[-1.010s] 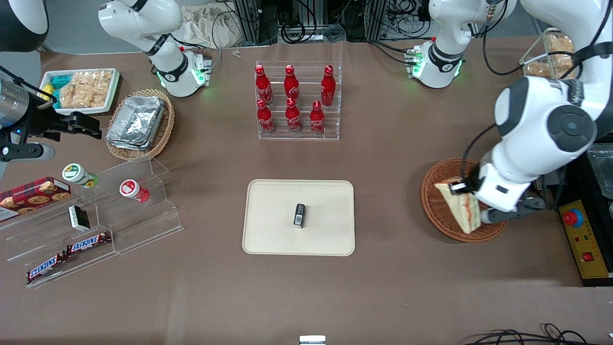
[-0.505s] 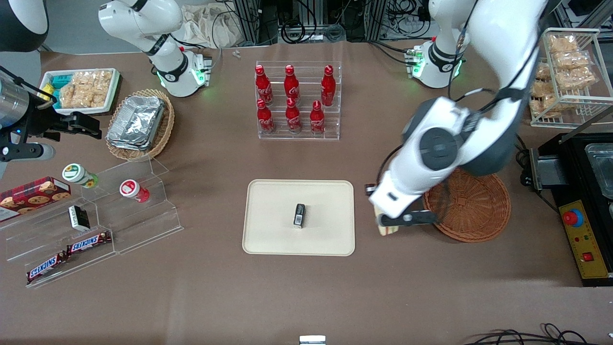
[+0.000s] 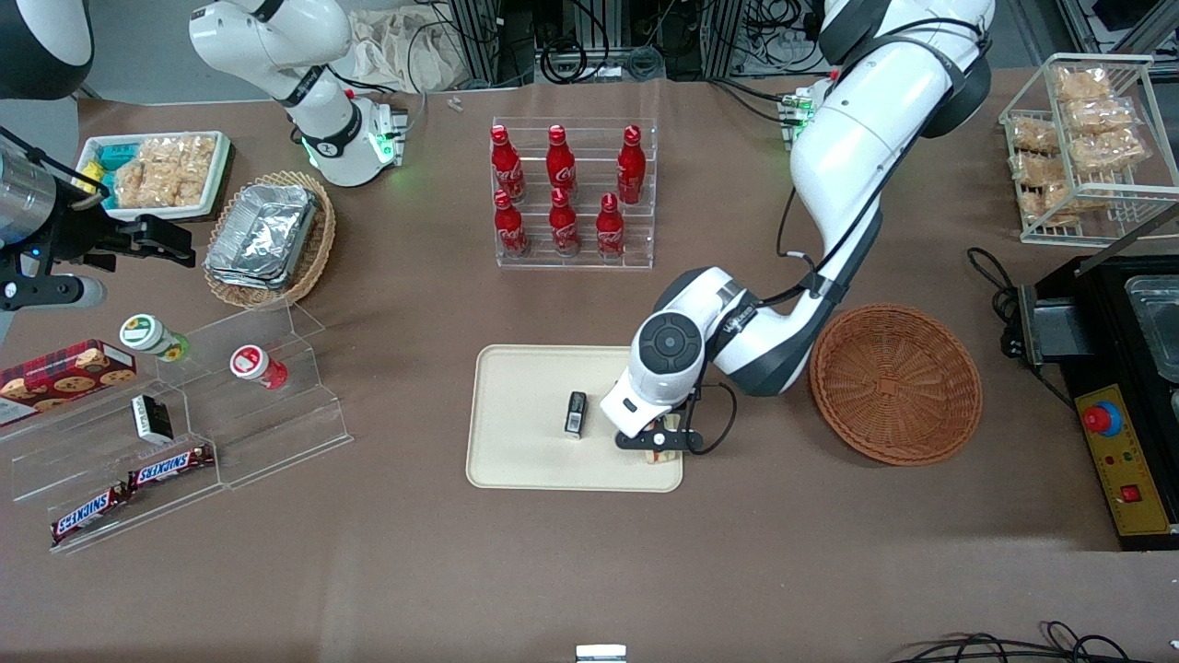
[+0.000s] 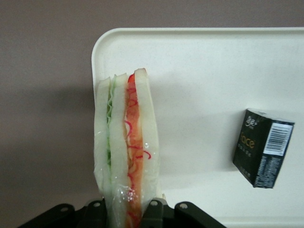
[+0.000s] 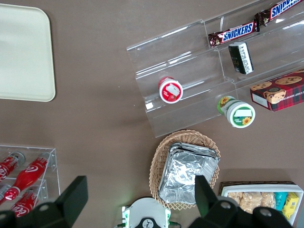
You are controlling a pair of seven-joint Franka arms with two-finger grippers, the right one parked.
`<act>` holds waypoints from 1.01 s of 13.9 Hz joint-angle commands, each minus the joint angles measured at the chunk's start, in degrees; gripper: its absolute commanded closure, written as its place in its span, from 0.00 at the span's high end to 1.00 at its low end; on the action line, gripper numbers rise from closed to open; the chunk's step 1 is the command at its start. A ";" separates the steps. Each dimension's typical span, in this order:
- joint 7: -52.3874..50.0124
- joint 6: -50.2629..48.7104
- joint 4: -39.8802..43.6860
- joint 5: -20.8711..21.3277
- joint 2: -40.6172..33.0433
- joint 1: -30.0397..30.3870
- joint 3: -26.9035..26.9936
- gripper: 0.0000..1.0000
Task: Place sandwich from basket to tray
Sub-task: 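Lower the sandwich onto the tray beside the black object and release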
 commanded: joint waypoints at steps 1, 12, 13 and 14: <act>1.09 0.93 0.96 1.02 0.10 -0.27 -0.22 0.00; 3.64 3.77 -2.64 4.80 -1.91 0.52 -0.22 1.00; 3.64 1.92 -2.64 4.45 -3.57 0.61 -0.22 1.00; 3.55 -0.01 -2.64 4.36 -5.59 0.61 -0.13 1.00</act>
